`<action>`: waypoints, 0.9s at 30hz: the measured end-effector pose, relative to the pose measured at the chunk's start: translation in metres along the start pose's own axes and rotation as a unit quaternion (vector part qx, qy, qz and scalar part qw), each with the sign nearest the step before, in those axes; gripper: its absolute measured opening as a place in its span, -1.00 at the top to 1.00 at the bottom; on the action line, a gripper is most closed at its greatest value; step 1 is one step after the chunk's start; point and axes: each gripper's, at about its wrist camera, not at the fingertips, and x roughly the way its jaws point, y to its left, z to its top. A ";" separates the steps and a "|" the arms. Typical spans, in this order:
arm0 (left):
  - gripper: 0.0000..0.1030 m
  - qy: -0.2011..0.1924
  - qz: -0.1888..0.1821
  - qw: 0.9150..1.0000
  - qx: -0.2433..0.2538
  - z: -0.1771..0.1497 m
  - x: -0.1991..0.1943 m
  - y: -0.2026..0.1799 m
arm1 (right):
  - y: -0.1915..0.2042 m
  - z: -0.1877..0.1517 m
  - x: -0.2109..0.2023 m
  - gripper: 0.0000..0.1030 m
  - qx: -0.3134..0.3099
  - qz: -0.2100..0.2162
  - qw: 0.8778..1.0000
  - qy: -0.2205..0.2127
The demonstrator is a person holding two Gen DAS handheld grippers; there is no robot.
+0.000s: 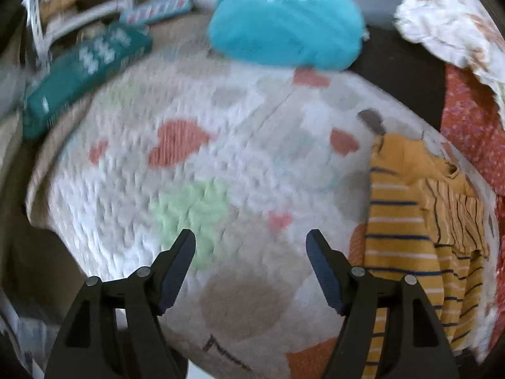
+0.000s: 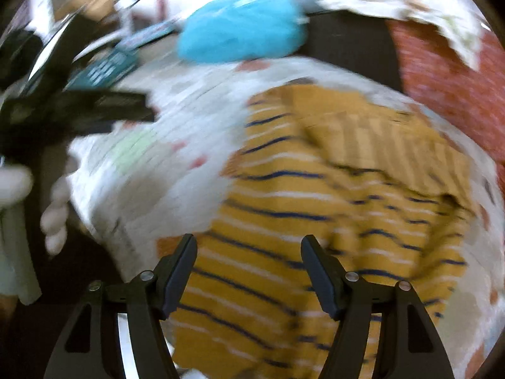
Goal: Fold small clothes
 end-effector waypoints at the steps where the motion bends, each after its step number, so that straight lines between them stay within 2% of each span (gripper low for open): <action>1: -0.39 0.007 -0.011 1.000 -0.018 0.001 0.001 0.008 | 0.009 -0.003 0.009 -0.41 -0.014 0.000 1.000 0.011; 4: -0.40 -0.004 -0.008 0.999 -0.050 0.006 -0.005 0.028 | 0.025 -0.012 0.044 -0.40 -0.050 -0.033 0.997 0.050; 5: -0.40 -0.007 -0.007 0.998 -0.059 0.004 -0.007 0.030 | 0.026 -0.014 0.056 -0.15 -0.054 -0.048 0.995 0.067; 6: -0.40 -0.012 -0.009 0.997 -0.074 0.005 -0.010 0.040 | 0.024 -0.015 0.066 -0.04 -0.046 -0.045 0.995 0.082; 7: -0.40 -0.016 -0.009 0.996 -0.089 0.005 -0.013 0.049 | 0.021 -0.013 0.064 0.17 -0.029 -0.037 0.996 0.070; 8: -0.40 -0.017 -0.008 0.995 -0.097 0.006 -0.013 0.053 | 0.018 -0.009 0.063 0.80 -0.007 -0.014 0.997 0.071; 9: -0.40 -0.020 -0.008 0.993 -0.113 0.006 -0.016 0.063 | 0.015 -0.003 0.064 0.89 0.007 0.007 0.997 0.082; 14: -0.40 -0.053 0.001 0.984 -0.169 0.008 -0.032 0.099 | 0.024 0.045 0.071 0.90 0.050 0.092 0.991 0.086; 19: -0.40 -0.107 0.030 0.965 -0.239 0.002 -0.058 0.141 | 0.069 0.135 0.095 0.91 0.070 0.204 0.975 0.059; 21: -0.40 -0.122 0.046 0.959 -0.251 0.000 -0.065 0.152 | 0.093 0.169 0.106 0.91 0.059 0.226 0.971 0.052; 25: -0.40 -0.122 0.053 0.960 -0.247 -0.001 -0.067 0.154 | 0.146 0.224 0.130 0.92 0.042 0.285 0.955 0.065; 27: -0.40 -0.116 0.051 0.963 -0.238 0.001 -0.063 0.148 | 0.167 0.233 0.144 0.91 0.024 0.312 0.945 0.094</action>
